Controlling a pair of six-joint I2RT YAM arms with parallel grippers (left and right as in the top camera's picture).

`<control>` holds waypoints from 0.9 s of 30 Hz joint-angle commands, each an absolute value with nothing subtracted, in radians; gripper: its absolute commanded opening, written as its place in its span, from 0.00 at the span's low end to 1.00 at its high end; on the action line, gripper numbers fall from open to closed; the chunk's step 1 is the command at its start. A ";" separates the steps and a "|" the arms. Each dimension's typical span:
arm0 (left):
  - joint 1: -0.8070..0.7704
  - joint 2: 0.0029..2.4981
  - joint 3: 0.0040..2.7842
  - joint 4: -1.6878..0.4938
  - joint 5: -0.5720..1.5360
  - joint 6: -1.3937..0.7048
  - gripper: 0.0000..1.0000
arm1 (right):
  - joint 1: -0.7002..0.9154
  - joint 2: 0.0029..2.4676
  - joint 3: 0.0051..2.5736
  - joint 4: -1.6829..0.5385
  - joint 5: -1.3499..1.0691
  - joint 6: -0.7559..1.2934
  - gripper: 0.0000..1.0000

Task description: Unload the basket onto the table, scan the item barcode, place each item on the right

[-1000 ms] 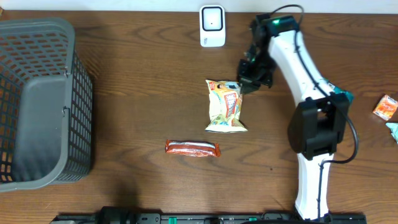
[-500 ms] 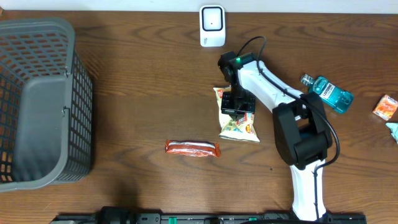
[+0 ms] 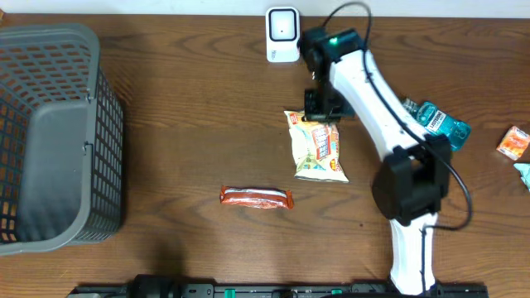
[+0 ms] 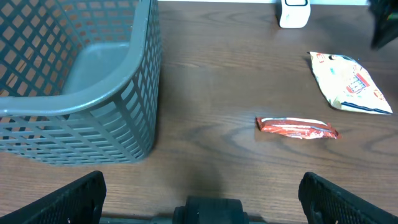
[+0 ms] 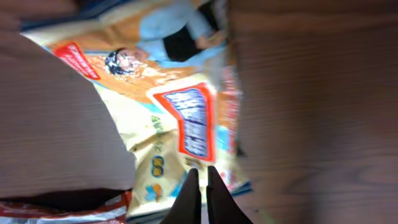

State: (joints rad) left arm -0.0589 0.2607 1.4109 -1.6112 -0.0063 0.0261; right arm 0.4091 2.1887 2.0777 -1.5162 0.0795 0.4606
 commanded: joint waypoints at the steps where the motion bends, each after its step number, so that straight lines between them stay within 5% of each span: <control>1: -0.054 0.265 1.409 -1.687 -0.012 0.025 0.99 | 0.417 2.147 2.060 -1.525 0.212 0.524 0.01; 14: -0.054 0.265 1.409 -1.687 -0.012 0.025 0.99 | 0.429 2.160 1.445 -1.104 0.020 0.538 0.01; 26: -0.054 0.265 1.409 -1.687 -0.012 0.025 0.99 | 0.421 2.142 1.775 -1.379 0.019 0.523 0.02; 27: -0.054 0.265 1.409 -1.687 -0.012 0.025 0.99 | 0.429 2.142 1.808 -1.400 0.019 0.523 0.15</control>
State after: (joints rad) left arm -0.0586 0.2607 1.4113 -1.6112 -0.0063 0.0257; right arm 0.4118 2.1479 1.7119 -1.3701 0.0307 0.5236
